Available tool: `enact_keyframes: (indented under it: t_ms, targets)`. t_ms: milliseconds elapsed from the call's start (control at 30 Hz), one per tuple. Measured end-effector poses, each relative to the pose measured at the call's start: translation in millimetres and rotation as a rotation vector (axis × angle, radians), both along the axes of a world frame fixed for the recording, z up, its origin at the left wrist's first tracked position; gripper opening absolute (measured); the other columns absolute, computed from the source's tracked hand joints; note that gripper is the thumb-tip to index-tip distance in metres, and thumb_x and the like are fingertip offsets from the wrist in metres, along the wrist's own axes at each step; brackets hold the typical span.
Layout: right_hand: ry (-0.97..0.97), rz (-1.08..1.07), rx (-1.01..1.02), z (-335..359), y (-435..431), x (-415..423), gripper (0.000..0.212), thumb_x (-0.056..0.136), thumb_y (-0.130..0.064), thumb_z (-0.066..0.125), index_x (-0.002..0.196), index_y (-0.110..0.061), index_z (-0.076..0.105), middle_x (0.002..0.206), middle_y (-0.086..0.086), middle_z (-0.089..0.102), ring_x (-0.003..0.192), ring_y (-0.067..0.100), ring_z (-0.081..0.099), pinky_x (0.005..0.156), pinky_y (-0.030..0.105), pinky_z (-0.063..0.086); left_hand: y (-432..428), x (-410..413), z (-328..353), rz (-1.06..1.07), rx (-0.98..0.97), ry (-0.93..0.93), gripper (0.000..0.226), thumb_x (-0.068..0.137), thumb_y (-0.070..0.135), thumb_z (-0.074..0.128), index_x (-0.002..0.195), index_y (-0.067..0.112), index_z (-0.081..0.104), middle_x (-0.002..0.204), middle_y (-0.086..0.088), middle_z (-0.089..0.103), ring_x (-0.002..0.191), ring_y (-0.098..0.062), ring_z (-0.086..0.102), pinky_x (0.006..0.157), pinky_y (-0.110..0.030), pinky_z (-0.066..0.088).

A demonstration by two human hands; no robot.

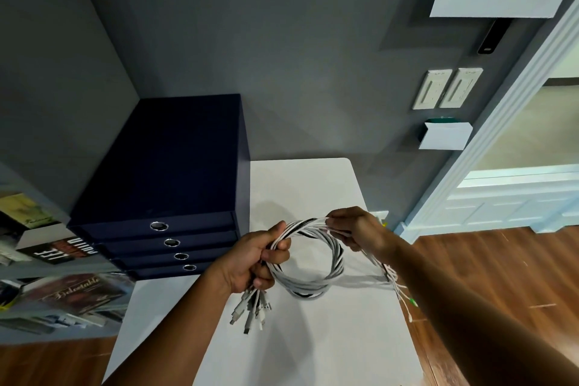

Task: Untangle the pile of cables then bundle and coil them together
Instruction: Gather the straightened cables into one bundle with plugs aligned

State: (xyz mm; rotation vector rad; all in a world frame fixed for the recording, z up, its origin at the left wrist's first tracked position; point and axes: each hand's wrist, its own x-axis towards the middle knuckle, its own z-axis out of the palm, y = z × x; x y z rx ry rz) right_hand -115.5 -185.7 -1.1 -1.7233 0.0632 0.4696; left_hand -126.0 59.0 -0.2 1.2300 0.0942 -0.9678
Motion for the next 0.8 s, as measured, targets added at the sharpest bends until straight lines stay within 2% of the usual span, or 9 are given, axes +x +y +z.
enact_keyframes:
  t_ms: [167,233,300,367,533,600,667,733,800]
  targets:
    - [0.432,0.247,0.062,27,-24,5,0.026,0.089,-0.021,0.043,0.083,-0.013,0.067,0.057,-0.001,0.02,0.047,0.01,0.009,0.045,0.021,0.004,-2,0,10,-0.179,0.071,-0.05,0.04,0.091,0.06,0.05,0.073,0.023,0.05,0.058,0.006,0.021,0.039,-0.005,0.007,0.039,-0.012,0.022]
    - [0.555,0.307,0.188,32,-34,9,0.012,0.088,-0.024,0.048,0.081,-0.023,0.057,0.057,-0.004,0.021,0.042,0.006,0.009,0.042,0.017,0.006,-4,0,16,-0.21,0.056,-0.067,0.04,0.092,0.06,0.05,0.074,0.024,0.05,0.059,0.006,0.021,0.04,-0.006,0.007,0.039,-0.011,0.023]
    - [0.564,0.308,0.314,29,-43,12,0.018,0.089,-0.025,0.053,0.075,-0.025,0.041,0.058,-0.005,0.025,0.041,0.003,0.012,0.039,0.013,0.01,-7,0,21,-0.217,0.024,-0.07,0.04,0.093,0.059,0.049,0.074,0.024,0.051,0.059,0.006,0.021,0.04,-0.005,0.008,0.039,-0.011,0.024]
    - [0.495,0.282,0.348,30,-48,13,0.024,0.091,-0.023,0.056,0.075,-0.023,0.038,0.063,-0.001,0.031,0.042,0.002,0.017,0.038,0.012,0.015,-8,0,24,-0.212,-0.007,-0.062,0.04,0.093,0.059,0.05,0.074,0.024,0.051,0.058,0.007,0.021,0.039,-0.004,0.008,0.039,-0.01,0.025]
    - [0.282,0.249,0.292,35,-46,11,0.017,0.085,-0.014,0.067,0.084,-0.015,0.051,0.067,0.006,0.041,0.05,0.009,0.017,0.039,0.013,0.019,-5,0,18,-0.156,-0.12,-0.003,0.042,0.086,0.064,0.056,0.073,0.025,0.049,0.054,0.01,0.022,0.038,-0.003,0.006,0.037,-0.01,0.024]
    - [0.231,0.274,0.195,37,-45,11,0.022,0.08,0.002,0.069,0.086,-0.012,0.053,0.066,0.007,0.043,0.051,0.011,0.022,0.04,0.016,0.022,-4,-1,13,-0.122,-0.156,0.036,0.041,0.089,0.062,0.053,0.073,0.025,0.049,0.052,0.01,0.022,0.037,-0.003,0.006,0.036,-0.01,0.024]
    - [0.079,0.255,0.044,39,-43,12,0.024,0.078,0.013,0.071,0.085,-0.008,0.061,0.067,0.01,0.052,0.049,0.013,0.038,0.043,0.021,0.033,-4,-3,9,-0.082,-0.173,0.061,0.041,0.094,0.059,0.047,0.073,0.024,0.048,0.051,0.01,0.023,0.036,-0.002,0.007,0.035,-0.01,0.023]
    - [-0.077,0.183,-0.07,38,-39,14,0.017,0.079,0.012,0.072,0.085,-0.003,0.067,0.066,0.009,0.061,0.052,0.015,0.05,0.049,0.024,0.042,-6,-5,9,-0.05,-0.179,0.069,0.041,0.095,0.057,0.044,0.072,0.024,0.048,0.051,0.01,0.023,0.036,-0.002,0.007,0.035,-0.01,0.021]
    - [-0.191,0.131,-0.213,32,-34,16,0.015,0.082,0.004,0.073,0.085,-0.011,0.073,0.064,-0.002,0.067,0.056,0.011,0.057,0.058,0.024,0.046,-7,-7,11,-0.029,-0.18,0.073,0.041,0.095,0.057,0.044,0.072,0.024,0.047,0.051,0.01,0.023,0.036,-0.002,0.007,0.034,-0.01,0.021]
